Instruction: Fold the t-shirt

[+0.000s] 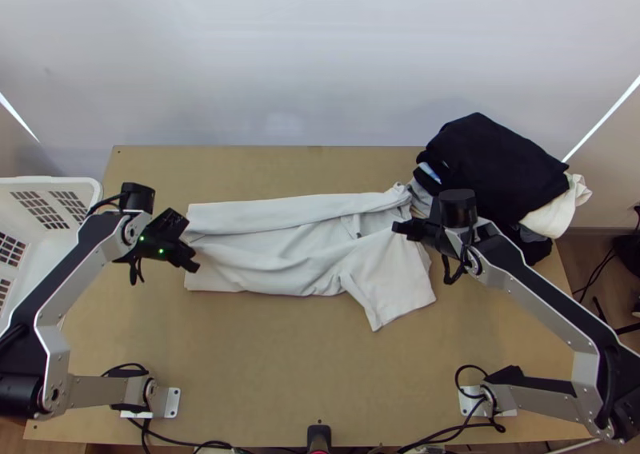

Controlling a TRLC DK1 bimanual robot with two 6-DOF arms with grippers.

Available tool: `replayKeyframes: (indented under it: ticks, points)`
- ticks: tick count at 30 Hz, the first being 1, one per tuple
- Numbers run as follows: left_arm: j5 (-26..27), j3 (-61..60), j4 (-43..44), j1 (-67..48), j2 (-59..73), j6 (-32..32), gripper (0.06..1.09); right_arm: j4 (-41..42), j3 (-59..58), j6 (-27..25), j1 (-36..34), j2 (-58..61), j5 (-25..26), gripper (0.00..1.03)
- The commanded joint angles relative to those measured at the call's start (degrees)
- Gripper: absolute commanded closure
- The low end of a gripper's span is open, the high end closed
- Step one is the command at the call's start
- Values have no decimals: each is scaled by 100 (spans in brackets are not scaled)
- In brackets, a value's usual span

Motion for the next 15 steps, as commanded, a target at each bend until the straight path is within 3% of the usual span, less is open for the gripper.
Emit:
replayKeyframes:
  ticks: [1,15]
  points:
    - [-73,476,111,28,427,-510,105,364,204,94,-31,287,131,100]
    - [-73,1232,568,-16,919,-1521,105,443,1285,-21,197,1262,201,100]
